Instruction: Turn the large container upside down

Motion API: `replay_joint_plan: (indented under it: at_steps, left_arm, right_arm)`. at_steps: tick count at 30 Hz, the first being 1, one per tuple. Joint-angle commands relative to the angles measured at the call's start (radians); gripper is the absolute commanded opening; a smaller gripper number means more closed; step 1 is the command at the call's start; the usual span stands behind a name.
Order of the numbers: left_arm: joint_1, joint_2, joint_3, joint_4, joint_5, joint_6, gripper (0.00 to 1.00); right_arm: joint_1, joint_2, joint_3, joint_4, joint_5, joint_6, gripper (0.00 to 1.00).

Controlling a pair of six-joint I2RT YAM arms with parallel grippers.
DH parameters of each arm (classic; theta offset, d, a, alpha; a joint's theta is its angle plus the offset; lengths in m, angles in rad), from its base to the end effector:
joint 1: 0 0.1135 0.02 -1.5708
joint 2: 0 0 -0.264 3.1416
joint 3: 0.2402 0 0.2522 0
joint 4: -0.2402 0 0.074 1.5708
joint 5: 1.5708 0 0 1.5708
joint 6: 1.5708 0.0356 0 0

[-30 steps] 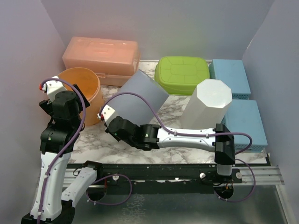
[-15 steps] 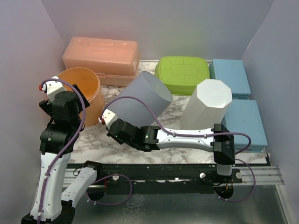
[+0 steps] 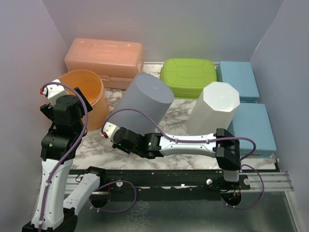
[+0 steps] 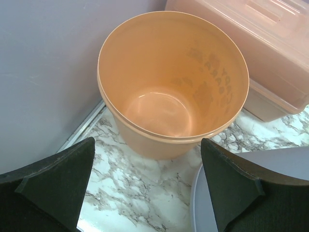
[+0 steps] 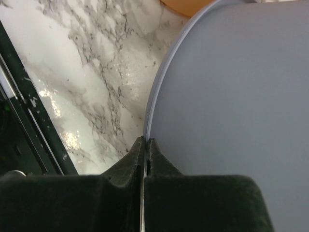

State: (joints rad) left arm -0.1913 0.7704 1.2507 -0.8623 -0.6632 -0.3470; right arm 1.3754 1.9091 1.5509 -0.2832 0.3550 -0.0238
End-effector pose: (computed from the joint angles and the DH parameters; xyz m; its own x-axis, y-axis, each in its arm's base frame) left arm 0.1168 -0.0003 0.4257 -0.2044 -0.2334 -0.9507 -0.5110 0.8538 -0.0997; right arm 0.0984 0.4332 0.2686 -0.0955 -0.5976 -0.7961 -0.8682 0.4412 -0.2270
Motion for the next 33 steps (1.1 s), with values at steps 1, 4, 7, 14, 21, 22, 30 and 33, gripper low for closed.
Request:
replay_joint_plan:
  at_steps: [1, 4, 7, 14, 21, 22, 30, 33]
  left_arm:
    - [0.0, -0.02, -0.011, -0.006, -0.004, -0.006, 0.91]
    - [0.0, -0.015, -0.009, -0.013, -0.001, -0.007, 0.91]
    - [0.0, -0.01, -0.004, -0.02, 0.0, -0.013, 0.92]
    - [0.0, -0.008, -0.008, -0.02, 0.008, -0.017, 0.91]
    - [0.0, -0.01, -0.015, -0.019, 0.008, -0.021, 0.92]
    - [0.0, -0.009, -0.016, -0.02, 0.011, -0.021, 0.92]
    - [0.0, 0.001, -0.016, -0.023, 0.028, -0.022, 0.93]
    - [0.0, -0.002, -0.016, -0.025, 0.027, -0.023, 0.93]
  right_arm:
    - [0.0, 0.029, -0.031, -0.032, -0.031, -0.055, 0.01]
    - [-0.001, 0.046, -0.044, -0.026, -0.028, -0.052, 0.01]
    - [-0.001, 0.062, -0.053, -0.026, -0.021, -0.038, 0.01]
    - [-0.002, 0.103, -0.097, -0.009, 0.052, -0.025, 0.0]
    - [-0.03, 0.056, -0.118, -0.079, 0.032, 0.071, 0.11]
    - [-0.036, 0.035, -0.131, -0.073, 0.025, 0.098, 0.14]
    - [-0.045, -0.085, -0.129, -0.116, -0.005, 0.198, 0.46]
    - [-0.045, -0.197, -0.182, -0.01, -0.075, 0.199, 0.47]
